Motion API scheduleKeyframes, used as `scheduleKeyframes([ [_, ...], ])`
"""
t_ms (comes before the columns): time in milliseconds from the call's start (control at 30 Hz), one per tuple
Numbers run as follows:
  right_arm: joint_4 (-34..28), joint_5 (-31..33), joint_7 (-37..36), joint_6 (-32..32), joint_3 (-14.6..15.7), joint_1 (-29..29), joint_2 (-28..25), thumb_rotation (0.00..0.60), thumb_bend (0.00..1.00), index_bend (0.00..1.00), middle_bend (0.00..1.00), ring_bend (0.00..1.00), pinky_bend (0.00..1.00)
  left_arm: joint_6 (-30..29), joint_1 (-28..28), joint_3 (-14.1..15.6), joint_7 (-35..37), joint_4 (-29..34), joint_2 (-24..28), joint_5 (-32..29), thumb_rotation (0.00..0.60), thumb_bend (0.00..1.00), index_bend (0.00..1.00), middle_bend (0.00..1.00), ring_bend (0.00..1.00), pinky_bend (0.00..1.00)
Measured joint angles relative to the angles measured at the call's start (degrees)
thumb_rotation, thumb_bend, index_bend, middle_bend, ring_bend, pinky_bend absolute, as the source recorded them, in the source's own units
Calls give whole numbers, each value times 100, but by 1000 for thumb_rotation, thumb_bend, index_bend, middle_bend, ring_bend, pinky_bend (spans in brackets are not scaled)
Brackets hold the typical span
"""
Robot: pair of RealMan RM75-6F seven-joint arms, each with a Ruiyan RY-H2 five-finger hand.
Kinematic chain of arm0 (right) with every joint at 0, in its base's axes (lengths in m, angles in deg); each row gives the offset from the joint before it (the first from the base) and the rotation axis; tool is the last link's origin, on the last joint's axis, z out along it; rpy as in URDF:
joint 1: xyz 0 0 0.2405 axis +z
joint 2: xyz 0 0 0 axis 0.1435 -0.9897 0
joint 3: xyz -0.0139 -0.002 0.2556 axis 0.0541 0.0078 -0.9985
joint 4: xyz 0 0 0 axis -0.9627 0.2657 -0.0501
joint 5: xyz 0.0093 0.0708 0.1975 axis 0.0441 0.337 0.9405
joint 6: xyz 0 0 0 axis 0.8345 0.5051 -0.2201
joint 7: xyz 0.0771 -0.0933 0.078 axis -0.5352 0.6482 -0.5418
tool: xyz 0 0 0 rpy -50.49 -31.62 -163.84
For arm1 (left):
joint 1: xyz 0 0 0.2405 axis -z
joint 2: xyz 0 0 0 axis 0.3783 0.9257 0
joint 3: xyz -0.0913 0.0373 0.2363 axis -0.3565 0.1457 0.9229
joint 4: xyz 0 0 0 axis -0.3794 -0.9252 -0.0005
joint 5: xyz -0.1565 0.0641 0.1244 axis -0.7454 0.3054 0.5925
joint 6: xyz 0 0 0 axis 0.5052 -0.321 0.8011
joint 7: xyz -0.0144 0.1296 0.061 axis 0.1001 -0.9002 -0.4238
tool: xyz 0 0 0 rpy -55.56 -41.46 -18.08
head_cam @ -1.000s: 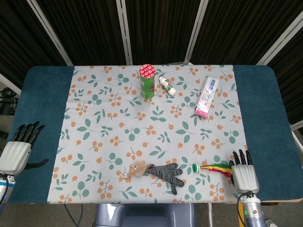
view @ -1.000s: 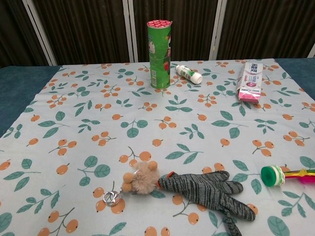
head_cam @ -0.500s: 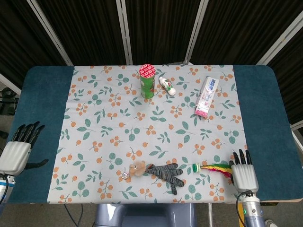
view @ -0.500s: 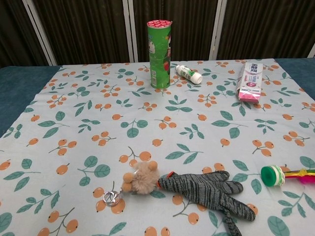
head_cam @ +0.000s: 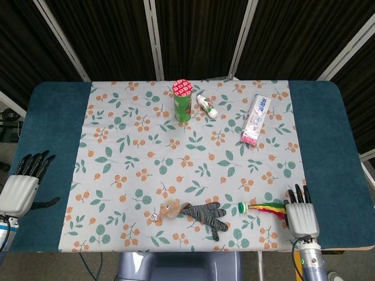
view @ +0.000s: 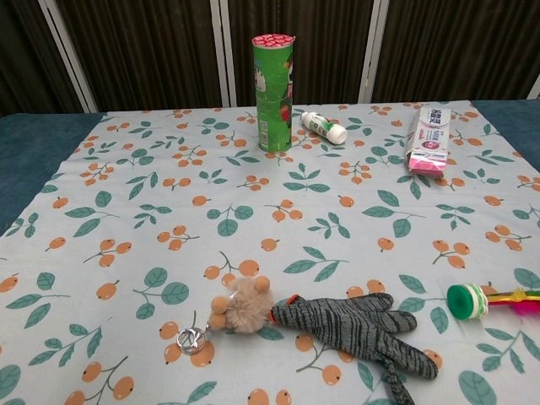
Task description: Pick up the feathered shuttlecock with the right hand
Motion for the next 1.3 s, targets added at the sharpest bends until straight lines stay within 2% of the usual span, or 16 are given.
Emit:
scheduleKeyframes([
  [567, -7, -35, 2, -12, 8, 4, -9, 600, 385, 577, 189, 0, 0, 1, 1, 1, 7, -3, 1, 1, 528, 115, 55, 0, 0, 0],
  [867, -128, -512, 53, -230, 23, 70, -164, 600, 386, 592, 194, 0, 0, 6, 3, -5, -17, 6, -3, -15, 529, 114, 55, 0, 0, 0],
  [1300, -995, -664, 488, -302, -374, 374, -659, 600, 386, 593, 197, 0, 0, 17, 7, -11, -40, 21, -6, -35, 528, 114, 56, 0, 0, 0],
])
